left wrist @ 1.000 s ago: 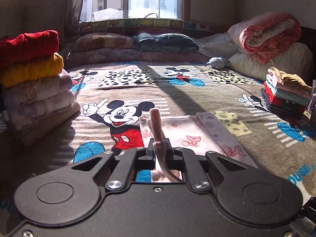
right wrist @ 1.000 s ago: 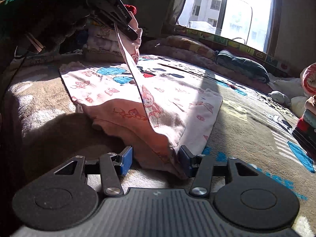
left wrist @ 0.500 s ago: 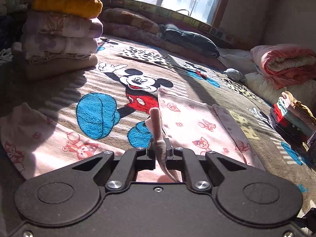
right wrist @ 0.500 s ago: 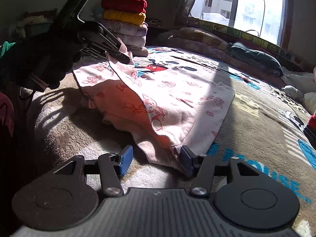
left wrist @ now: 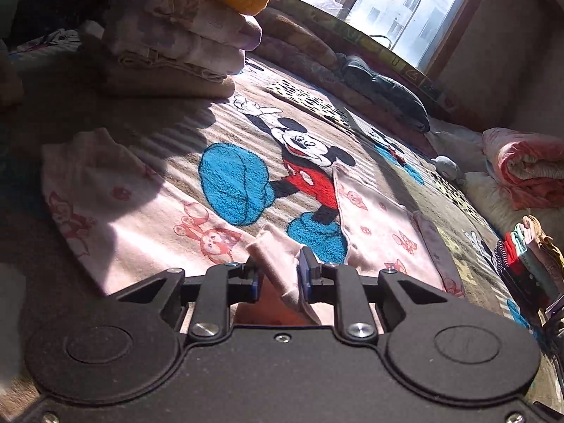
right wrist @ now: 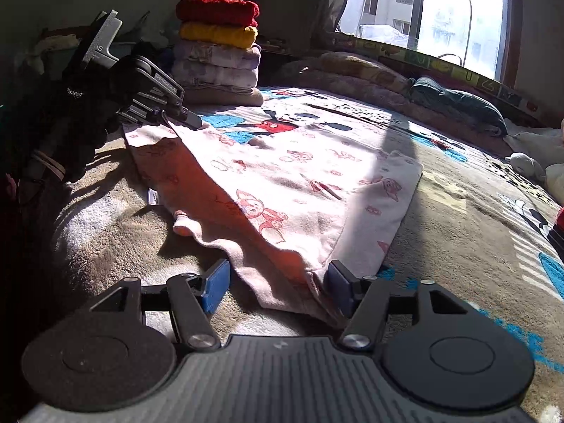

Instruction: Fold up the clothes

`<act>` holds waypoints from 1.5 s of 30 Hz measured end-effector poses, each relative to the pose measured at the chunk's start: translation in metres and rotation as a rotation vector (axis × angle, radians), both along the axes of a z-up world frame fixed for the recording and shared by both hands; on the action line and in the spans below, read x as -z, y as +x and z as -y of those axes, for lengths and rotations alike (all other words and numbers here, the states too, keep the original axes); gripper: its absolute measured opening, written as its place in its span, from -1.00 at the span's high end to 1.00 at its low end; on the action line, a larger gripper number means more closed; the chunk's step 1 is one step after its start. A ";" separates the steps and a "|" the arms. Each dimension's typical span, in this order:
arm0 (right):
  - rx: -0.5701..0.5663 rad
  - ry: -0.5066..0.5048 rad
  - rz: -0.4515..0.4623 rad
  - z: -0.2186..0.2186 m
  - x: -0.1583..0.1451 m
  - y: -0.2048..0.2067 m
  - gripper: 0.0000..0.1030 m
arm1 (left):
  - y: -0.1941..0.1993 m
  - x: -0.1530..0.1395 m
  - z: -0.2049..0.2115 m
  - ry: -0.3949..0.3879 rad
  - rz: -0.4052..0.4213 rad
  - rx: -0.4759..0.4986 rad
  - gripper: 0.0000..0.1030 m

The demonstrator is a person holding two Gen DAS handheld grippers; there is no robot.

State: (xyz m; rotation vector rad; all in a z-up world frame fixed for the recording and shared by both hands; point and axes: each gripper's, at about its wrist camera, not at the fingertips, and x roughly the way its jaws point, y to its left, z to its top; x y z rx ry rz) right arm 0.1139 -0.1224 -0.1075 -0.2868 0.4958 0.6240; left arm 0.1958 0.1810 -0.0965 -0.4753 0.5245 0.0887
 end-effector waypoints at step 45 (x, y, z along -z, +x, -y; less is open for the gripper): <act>-0.025 0.110 -0.088 0.008 0.000 0.007 -0.45 | 0.256 -0.006 0.190 0.211 -0.219 0.426 0.89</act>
